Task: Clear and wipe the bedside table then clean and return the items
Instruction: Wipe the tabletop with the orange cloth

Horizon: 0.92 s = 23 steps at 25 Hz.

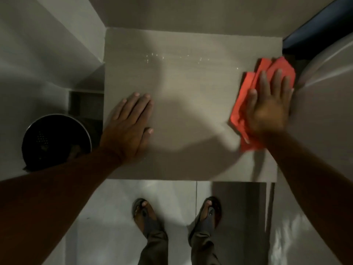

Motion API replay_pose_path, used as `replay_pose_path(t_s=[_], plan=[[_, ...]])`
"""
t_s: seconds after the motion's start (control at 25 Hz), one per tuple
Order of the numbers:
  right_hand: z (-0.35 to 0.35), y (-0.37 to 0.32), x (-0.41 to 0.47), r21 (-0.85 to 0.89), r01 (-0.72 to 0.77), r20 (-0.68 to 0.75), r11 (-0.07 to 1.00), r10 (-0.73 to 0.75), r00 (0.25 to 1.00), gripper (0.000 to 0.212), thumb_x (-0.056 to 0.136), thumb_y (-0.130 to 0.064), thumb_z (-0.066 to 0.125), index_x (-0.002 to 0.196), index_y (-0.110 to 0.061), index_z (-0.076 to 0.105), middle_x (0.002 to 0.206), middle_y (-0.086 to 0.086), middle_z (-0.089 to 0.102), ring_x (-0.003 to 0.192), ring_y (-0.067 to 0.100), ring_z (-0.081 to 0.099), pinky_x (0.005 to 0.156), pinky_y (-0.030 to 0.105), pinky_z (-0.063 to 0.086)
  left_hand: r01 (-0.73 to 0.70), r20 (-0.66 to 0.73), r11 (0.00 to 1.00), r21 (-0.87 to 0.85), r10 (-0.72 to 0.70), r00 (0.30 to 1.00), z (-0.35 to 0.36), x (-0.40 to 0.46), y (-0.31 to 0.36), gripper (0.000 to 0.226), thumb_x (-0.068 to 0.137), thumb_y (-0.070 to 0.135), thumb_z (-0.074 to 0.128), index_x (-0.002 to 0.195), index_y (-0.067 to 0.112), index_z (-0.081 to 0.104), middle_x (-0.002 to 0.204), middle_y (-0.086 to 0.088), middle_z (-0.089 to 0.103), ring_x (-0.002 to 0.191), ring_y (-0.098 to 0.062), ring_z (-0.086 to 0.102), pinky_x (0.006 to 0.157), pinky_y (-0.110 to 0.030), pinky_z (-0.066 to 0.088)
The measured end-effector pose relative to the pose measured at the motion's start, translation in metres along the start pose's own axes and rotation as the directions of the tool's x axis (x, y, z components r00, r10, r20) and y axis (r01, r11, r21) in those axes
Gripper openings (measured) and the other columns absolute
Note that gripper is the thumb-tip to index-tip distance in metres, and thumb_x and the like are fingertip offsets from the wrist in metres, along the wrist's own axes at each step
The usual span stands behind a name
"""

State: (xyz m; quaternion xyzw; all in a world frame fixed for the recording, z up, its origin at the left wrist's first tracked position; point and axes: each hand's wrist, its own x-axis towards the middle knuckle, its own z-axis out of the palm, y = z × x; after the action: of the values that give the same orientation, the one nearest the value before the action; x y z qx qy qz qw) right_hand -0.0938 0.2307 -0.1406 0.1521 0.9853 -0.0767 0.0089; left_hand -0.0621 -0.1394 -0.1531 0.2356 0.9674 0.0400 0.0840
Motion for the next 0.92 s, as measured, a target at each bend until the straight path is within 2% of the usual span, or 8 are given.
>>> replay_pose_path(t_s=[0.12, 0.24, 0.4, 0.52, 0.6, 0.72, 0.8, 0.92], plan=[[0.018, -0.106, 0.044, 0.038, 0.255, -0.025, 0.966, -0.255, 0.967, 0.057, 0.103, -0.039, 0.035, 0.156, -0.016, 0.036, 0.164, 0.022, 0.026, 0.153, 0.044, 0.020, 0.124, 0.057, 0.014, -0.010, -0.029, 1.000, 0.023, 0.011, 1.000, -0.001, 0.000, 0.001, 0.068, 0.098, 0.039, 0.035, 0.156, 0.005, 0.033, 0.164, -0.017, 0.034, 0.153, -0.038, 0.028, 0.127, -0.051, 0.017], [0.040, -0.158, 0.001, 0.026, 0.772, 0.106, 0.635, -0.770, 0.630, 0.056, 0.101, -0.039, 0.036, 0.152, -0.018, 0.043, 0.161, 0.019, 0.036, 0.151, 0.042, 0.027, 0.124, 0.056, 0.018, -0.028, -0.040, 0.999, 0.023, 0.029, 0.999, -0.001, 0.001, 0.000, 0.067, 0.098, 0.040, 0.036, 0.154, 0.003, 0.038, 0.160, -0.020, 0.040, 0.151, -0.039, 0.031, 0.126, -0.051, 0.017], [0.043, -0.051, 0.049, -0.217, 0.220, 0.312, 0.951, -0.146, 0.939, 0.065, 0.100, -0.049, -0.003, 0.162, -0.026, 0.000, 0.168, 0.013, -0.019, 0.155, 0.034, -0.019, 0.127, 0.053, 0.000, -0.014, -0.049, 0.998, 0.055, 0.017, 0.999, -0.001, -0.001, 0.001, 0.067, 0.098, 0.038, 0.037, 0.155, 0.002, 0.036, 0.162, -0.020, 0.038, 0.151, -0.040, 0.033, 0.126, -0.051, 0.017], [0.020, -0.022, 0.055, -0.122, -0.197, 0.153, 0.973, 0.215, 0.965, 0.067, 0.104, -0.049, 0.019, 0.162, -0.020, 0.003, 0.170, 0.016, -0.009, 0.157, 0.036, -0.009, 0.126, 0.054, 0.003, -0.018, -0.027, 0.999, 0.044, 0.019, 0.999, 0.001, -0.001, 0.000, 0.068, 0.098, 0.039, 0.038, 0.156, 0.004, 0.035, 0.163, -0.019, 0.036, 0.152, -0.039, 0.031, 0.126, -0.051, 0.019], [0.016, -0.072, 0.028, -0.023, 0.220, -0.010, 0.975, -0.220, 0.975, 0.058, 0.105, -0.038, 0.033, 0.159, -0.016, 0.029, 0.167, 0.018, 0.020, 0.155, 0.041, 0.014, 0.125, 0.055, 0.012, -0.022, -0.030, 0.999, 0.034, 0.023, 0.999, 0.000, -0.001, 0.000, 0.069, 0.097, 0.040, 0.038, 0.156, 0.005, 0.034, 0.163, -0.019, 0.036, 0.151, -0.039, 0.031, 0.125, -0.052, 0.020], [0.016, -0.114, 0.002, 0.057, 0.861, 0.131, 0.505, -0.859, 0.495, 0.051, 0.102, -0.030, 0.047, 0.150, -0.015, 0.046, 0.160, 0.017, 0.039, 0.149, 0.044, 0.030, 0.123, 0.057, 0.021, -0.051, -0.039, 0.998, 0.022, 0.052, 0.998, 0.002, 0.000, -0.002, 0.070, 0.096, 0.041, 0.038, 0.155, 0.005, 0.035, 0.162, -0.020, 0.036, 0.150, -0.041, 0.031, 0.124, -0.053, 0.021], [0.015, -0.086, 0.022, 0.013, 0.693, 0.070, 0.720, -0.692, 0.718, 0.051, 0.101, -0.026, 0.051, 0.150, -0.015, 0.046, 0.160, 0.018, 0.037, 0.150, 0.044, 0.029, 0.123, 0.058, 0.021, -0.041, -0.049, 0.999, 0.017, 0.041, 0.998, 0.001, 0.000, -0.001, 0.070, 0.096, 0.041, 0.038, 0.156, 0.005, 0.034, 0.162, -0.019, 0.036, 0.151, -0.040, 0.031, 0.125, -0.053, 0.020], [0.003, -0.030, 0.036, 0.051, -0.141, -0.080, 0.989, 0.145, 0.986, 0.053, 0.104, -0.034, 0.038, 0.155, -0.017, 0.040, 0.165, 0.017, 0.027, 0.153, 0.041, 0.023, 0.123, 0.056, 0.017, -0.025, -0.076, 0.999, 0.023, 0.026, 0.997, 0.001, -0.002, 0.000, 0.068, 0.098, 0.039, 0.036, 0.156, 0.004, 0.033, 0.163, -0.020, 0.035, 0.152, -0.040, 0.030, 0.126, -0.051, 0.018]])
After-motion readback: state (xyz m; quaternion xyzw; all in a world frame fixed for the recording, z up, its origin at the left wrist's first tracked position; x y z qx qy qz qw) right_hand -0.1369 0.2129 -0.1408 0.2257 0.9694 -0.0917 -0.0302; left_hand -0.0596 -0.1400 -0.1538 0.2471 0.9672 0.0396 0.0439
